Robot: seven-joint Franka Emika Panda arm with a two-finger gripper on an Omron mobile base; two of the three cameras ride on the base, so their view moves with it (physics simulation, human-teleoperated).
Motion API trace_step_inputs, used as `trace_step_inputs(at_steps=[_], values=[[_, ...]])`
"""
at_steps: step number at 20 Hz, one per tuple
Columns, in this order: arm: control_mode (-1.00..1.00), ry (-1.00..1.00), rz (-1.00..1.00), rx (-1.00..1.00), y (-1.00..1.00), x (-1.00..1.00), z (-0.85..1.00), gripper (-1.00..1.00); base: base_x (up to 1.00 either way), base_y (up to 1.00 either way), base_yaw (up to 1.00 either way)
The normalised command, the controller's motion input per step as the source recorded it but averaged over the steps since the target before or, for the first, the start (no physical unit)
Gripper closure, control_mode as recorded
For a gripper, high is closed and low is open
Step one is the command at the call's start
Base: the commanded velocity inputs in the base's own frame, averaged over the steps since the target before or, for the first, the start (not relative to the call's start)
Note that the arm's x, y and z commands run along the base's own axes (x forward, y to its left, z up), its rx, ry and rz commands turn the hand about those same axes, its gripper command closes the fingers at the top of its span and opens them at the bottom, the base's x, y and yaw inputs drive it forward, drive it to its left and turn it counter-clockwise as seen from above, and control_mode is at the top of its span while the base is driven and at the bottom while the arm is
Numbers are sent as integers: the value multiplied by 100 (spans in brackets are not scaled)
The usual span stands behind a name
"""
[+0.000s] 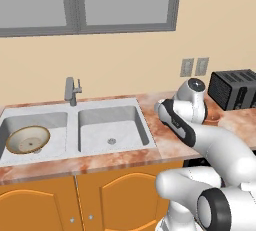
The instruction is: Place the bowl in the left basin and the jug in the right basin of the sink.
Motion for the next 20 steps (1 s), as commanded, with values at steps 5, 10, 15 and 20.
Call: trace_step_inputs(at_steps=[5,10,15,20], values=[[100,0,0,0,0,0,0,-100,0,0,0],[100,0,0,0,0,0,0,-100,0,0,0],[-100,0,0,0,-2,0,0,-100,0,0,0],[-100,0,0,-2,-23,0,0,-100,0,0,0]])
